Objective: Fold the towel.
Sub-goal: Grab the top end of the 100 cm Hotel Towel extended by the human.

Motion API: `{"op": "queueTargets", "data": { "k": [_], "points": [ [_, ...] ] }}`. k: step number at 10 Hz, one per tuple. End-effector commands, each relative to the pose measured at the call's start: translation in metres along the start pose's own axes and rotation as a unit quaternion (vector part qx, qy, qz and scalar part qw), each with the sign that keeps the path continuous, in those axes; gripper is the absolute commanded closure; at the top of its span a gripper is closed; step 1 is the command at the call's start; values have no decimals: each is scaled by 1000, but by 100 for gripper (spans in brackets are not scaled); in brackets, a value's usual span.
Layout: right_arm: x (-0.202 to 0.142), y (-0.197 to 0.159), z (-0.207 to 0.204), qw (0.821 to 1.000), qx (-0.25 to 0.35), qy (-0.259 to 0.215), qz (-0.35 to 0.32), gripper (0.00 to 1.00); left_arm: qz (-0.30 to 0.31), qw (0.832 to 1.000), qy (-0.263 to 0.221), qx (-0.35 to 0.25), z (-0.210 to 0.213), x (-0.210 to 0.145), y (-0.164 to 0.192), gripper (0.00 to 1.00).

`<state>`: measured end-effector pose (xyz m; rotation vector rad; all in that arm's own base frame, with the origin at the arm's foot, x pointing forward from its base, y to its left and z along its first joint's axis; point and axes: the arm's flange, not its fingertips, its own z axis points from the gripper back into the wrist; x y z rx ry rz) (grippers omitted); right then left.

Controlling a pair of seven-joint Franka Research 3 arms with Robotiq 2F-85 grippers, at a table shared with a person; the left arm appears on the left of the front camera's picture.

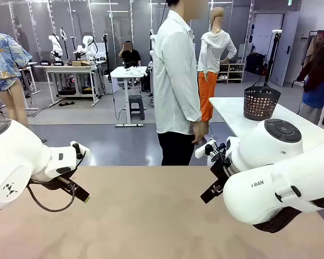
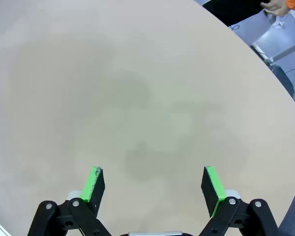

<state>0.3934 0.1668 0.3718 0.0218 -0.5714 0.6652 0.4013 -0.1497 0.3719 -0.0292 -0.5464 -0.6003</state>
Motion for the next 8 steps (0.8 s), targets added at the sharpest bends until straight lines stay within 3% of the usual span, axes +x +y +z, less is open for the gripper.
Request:
{"op": "queueTargets", "data": {
  "k": [1, 7, 8],
  "points": [
    [0, 0, 0, 1000, 0, 0, 0, 0, 0, 1000, 0, 0, 0, 0, 0, 0],
    [0, 0, 0, 1000, 0, 0, 0, 0, 0, 1000, 0, 0, 0, 0, 0, 0],
    [0, 0, 0, 1000, 0, 0, 1, 0, -15, 1000, 5, -16, 22, 24, 9, 0]
  ]
}}
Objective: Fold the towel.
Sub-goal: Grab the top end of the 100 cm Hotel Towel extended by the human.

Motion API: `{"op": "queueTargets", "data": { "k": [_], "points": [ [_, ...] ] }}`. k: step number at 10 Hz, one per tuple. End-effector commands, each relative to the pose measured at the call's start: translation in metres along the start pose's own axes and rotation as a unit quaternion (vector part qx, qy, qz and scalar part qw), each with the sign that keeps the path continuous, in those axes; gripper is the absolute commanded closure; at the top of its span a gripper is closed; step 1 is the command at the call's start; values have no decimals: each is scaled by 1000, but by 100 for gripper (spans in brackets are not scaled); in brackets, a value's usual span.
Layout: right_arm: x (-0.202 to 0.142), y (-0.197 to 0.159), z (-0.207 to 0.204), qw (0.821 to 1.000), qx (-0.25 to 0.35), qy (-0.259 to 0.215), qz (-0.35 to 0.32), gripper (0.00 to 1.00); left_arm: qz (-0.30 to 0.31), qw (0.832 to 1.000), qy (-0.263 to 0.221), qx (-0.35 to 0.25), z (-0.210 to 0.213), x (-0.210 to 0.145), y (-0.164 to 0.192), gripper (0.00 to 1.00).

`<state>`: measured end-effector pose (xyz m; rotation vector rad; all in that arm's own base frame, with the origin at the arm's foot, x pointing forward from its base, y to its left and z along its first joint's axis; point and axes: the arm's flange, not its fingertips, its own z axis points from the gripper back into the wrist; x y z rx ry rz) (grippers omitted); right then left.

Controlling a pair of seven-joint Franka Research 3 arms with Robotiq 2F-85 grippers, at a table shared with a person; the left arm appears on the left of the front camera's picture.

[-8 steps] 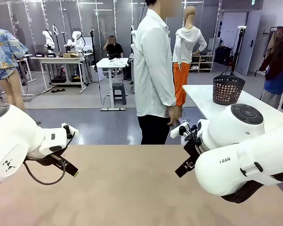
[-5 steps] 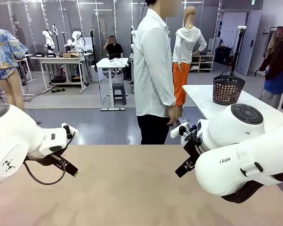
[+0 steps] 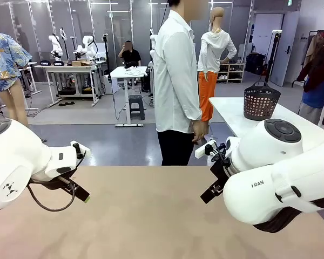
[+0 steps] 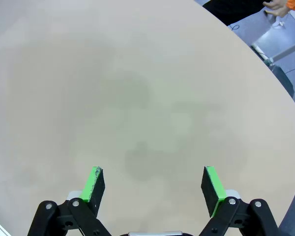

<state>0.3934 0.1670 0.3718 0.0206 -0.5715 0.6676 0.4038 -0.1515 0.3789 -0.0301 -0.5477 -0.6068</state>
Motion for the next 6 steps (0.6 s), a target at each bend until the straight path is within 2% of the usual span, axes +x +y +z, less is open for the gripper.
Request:
{"op": "queueTargets", "data": {
  "k": [1, 2, 3, 4, 5, 6],
  "points": [
    [19, -23, 23, 999, 43, 2, -32, 0, -2, 999, 11, -37, 43, 40, 28, 0],
    [34, -34, 47, 994, 96, -1, -51, 0, 19, 996, 33, -81, 63, 53, 43, 0],
    [44, -51, 68, 992, 107, -2, -62, 0, 48, 992, 47, -109, 79, 60, 62, 0],
    [47, -70, 90, 986, 146, -1, -81, 0, 81, 983, 58, -157, 99, 62, 83, 0],
    [43, -98, 118, 967, 225, -20, -119, 0, 120, 957, 70, -255, 124, 59, 109, 0],
    [30, -122, 139, 940, 303, -45, -150, 0, 152, 932, 60, -324, 143, 52, 133, 0]
  ]
}}
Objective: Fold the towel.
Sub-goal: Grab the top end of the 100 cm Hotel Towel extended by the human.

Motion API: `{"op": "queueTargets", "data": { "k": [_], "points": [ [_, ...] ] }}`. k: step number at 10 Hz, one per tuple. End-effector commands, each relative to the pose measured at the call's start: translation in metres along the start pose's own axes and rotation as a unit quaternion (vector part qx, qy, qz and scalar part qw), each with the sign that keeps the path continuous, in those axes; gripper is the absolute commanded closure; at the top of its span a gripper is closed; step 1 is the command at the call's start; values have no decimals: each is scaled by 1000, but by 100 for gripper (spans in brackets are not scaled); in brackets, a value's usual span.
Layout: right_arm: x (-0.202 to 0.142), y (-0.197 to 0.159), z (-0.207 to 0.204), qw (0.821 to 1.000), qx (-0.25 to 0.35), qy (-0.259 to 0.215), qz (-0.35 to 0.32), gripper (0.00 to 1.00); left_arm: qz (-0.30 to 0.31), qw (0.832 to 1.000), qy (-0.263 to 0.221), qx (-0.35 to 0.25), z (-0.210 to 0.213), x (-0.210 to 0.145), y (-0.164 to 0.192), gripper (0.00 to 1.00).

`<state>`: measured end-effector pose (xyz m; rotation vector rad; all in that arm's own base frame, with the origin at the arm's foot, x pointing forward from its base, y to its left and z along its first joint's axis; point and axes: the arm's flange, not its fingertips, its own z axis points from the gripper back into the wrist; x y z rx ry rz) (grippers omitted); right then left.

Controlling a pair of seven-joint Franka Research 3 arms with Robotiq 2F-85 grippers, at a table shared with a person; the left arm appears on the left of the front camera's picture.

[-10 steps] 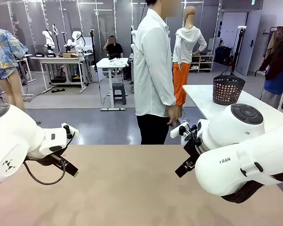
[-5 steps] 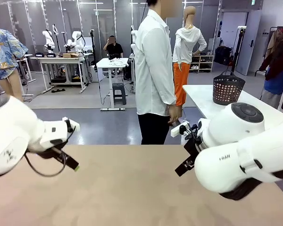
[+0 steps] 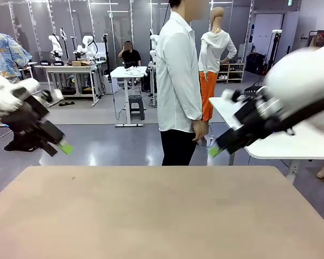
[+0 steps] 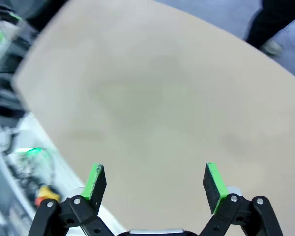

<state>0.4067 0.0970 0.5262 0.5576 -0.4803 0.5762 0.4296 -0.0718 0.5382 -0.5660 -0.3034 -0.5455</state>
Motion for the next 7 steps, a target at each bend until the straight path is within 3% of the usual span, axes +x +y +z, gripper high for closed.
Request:
{"op": "queueTargets", "data": {
  "k": [1, 5, 7],
  "points": [
    [-20, -47, 47, 989, 128, -28, -73, 0, 69, 991, -1, -117, 48, -11, 40, 0],
    [-118, -113, 124, 949, 233, -141, -158, 0, 136, 960, -145, -196, 131, -103, 117, 0],
    [-151, -139, 152, 937, 228, -171, -203, 0, 165, 951, -175, -196, 161, -131, 148, 0]
  ]
}}
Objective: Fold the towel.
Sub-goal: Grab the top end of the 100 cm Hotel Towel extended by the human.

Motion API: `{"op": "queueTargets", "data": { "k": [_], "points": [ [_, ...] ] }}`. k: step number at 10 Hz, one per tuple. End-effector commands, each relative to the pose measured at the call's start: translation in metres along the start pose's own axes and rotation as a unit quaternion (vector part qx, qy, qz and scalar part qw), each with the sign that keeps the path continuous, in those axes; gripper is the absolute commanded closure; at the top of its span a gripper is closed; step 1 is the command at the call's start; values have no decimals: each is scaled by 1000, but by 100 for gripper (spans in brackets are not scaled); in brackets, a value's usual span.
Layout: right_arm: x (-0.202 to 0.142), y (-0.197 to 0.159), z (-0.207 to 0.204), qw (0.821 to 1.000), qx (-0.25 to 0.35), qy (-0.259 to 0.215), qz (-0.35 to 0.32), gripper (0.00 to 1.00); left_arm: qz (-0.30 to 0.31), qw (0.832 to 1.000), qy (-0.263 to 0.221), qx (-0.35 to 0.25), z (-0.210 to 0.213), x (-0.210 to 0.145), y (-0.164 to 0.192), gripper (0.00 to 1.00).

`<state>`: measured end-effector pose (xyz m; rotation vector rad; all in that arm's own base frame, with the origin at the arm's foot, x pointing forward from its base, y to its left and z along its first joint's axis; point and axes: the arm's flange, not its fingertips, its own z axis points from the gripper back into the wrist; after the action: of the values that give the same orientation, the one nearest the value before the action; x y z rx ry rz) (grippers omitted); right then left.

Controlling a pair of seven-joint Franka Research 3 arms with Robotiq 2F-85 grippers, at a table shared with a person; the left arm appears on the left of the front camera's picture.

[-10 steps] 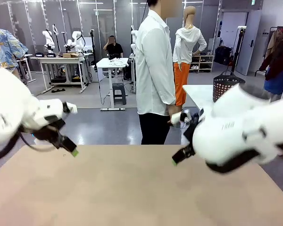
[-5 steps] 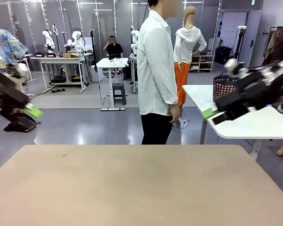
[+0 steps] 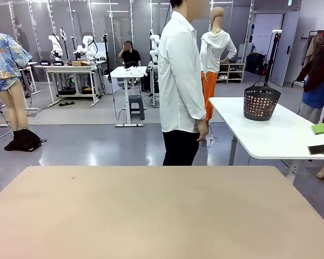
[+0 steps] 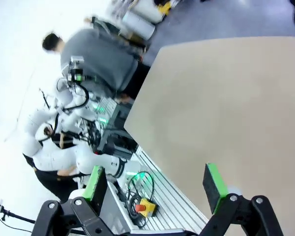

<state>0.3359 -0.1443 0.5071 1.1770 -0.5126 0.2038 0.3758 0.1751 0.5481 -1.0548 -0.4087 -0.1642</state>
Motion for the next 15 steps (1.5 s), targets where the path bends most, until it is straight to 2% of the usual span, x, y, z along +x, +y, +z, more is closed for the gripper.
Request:
{"op": "queueTargets", "data": {
  "k": [1, 4, 7, 8, 15],
  "points": [
    [0, -9, 26, 999, -6, -46, -11, 0, 14, 999, -37, -19, 23, 7, 20, 0],
    [-16, -16, 52, 996, -9, -83, -23, 0, 55, 994, -91, -22, 65, -13, 53, 0],
    [-21, -14, 52, 997, -14, -76, -16, 0, 51, 993, -108, -19, 73, -21, 55, 0],
    [-19, -17, 60, 996, -18, -83, -39, 0, 69, 992, -102, -8, 71, -24, 60, 0],
    [-19, -17, 60, 996, -18, -83, -39, 0, 69, 992, -102, -8, 71, -24, 60, 0]
  ]
}}
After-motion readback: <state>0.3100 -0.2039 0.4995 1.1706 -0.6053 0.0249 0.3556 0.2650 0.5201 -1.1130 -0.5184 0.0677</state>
